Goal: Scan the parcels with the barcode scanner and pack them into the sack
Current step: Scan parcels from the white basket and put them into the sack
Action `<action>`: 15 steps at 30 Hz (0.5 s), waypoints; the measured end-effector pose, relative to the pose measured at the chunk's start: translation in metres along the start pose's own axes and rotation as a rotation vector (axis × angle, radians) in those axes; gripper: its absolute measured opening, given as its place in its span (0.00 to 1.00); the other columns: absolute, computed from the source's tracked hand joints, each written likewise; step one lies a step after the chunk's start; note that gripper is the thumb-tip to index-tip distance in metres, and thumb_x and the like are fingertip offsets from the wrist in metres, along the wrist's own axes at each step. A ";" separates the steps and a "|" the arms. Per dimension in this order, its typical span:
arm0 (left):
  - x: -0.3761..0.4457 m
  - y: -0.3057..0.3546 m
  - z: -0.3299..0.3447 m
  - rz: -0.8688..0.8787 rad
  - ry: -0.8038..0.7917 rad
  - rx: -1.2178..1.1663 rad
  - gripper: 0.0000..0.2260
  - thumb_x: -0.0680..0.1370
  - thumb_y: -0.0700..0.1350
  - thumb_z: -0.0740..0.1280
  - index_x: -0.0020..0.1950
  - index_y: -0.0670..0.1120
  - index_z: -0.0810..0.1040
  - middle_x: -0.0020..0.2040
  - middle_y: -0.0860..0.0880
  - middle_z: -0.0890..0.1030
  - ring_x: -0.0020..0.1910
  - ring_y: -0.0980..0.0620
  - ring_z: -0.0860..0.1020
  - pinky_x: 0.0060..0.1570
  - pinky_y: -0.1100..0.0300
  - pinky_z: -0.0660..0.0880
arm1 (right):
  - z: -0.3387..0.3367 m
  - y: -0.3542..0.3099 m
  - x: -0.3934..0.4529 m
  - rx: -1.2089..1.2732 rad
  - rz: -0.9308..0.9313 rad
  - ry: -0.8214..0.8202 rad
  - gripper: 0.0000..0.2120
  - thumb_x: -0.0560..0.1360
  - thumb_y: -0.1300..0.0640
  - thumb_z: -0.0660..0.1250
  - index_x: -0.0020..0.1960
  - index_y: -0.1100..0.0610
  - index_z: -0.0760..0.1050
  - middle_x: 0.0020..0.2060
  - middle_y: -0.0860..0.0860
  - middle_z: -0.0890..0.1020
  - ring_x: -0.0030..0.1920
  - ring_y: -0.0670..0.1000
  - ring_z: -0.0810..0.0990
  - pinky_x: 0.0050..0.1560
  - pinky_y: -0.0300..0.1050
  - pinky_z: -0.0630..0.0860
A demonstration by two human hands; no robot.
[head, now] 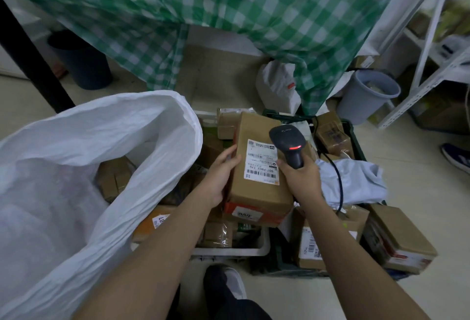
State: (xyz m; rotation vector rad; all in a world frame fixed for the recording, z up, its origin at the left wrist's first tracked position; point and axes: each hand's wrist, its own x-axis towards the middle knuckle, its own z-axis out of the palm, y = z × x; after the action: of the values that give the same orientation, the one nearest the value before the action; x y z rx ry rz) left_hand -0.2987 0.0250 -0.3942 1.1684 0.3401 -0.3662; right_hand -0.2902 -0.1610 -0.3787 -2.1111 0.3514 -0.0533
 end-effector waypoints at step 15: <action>-0.013 -0.012 0.005 -0.145 -0.027 -0.147 0.10 0.79 0.45 0.65 0.58 0.57 0.76 0.54 0.46 0.84 0.55 0.45 0.80 0.58 0.46 0.76 | -0.003 -0.017 -0.012 0.099 -0.038 0.050 0.07 0.73 0.52 0.71 0.43 0.46 0.72 0.36 0.43 0.78 0.42 0.52 0.76 0.44 0.47 0.71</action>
State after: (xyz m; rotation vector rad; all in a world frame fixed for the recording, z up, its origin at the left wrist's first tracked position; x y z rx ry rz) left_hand -0.3156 0.0179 -0.3965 0.9971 0.4225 -0.4750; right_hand -0.2985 -0.1518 -0.3615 -2.0210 0.3312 -0.1432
